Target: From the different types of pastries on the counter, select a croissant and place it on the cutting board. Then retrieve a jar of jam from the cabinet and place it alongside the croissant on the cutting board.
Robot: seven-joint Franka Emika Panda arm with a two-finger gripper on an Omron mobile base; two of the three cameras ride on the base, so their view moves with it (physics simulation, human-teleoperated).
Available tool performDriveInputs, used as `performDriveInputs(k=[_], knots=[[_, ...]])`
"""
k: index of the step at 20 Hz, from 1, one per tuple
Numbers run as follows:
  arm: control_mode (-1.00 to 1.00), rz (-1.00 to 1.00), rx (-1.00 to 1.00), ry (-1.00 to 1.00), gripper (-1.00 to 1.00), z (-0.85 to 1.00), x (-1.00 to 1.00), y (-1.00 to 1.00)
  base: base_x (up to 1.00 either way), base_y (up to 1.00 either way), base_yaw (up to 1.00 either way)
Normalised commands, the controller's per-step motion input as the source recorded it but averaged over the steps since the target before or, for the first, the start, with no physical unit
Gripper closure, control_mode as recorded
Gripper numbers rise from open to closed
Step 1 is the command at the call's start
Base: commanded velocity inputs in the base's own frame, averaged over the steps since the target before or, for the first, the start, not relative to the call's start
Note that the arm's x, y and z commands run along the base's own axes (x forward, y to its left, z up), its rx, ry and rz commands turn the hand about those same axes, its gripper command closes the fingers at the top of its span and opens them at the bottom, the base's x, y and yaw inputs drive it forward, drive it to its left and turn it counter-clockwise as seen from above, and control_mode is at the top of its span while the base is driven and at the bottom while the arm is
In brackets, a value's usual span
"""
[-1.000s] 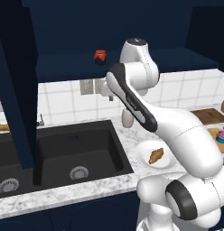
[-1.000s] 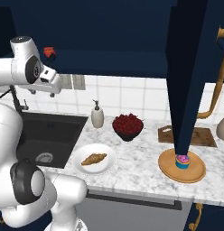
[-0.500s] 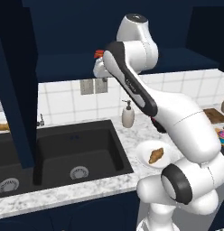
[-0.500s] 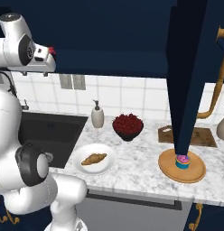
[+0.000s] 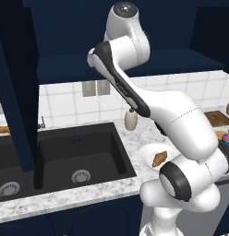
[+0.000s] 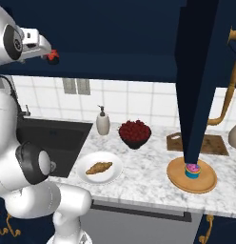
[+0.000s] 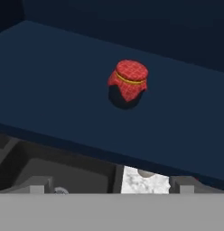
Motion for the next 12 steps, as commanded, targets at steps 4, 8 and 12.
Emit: performDriveInputs(k=[4, 8, 12], knots=[[-1.0, 0.0, 0.0, 0.0, -1.0, 0.05, 0.33, 0.0, 0.0, 0.0, 0.0], [-1.0, -0.03, 0.0, -0.02, -1.0, -0.02, 0.66, 0.0, 0.0, 0.0, 0.0], [-1.0, -0.04, 0.0, -0.03, -1.0, 0.0, 0.63, 0.0, 0.0, 0.0, 0.0]])
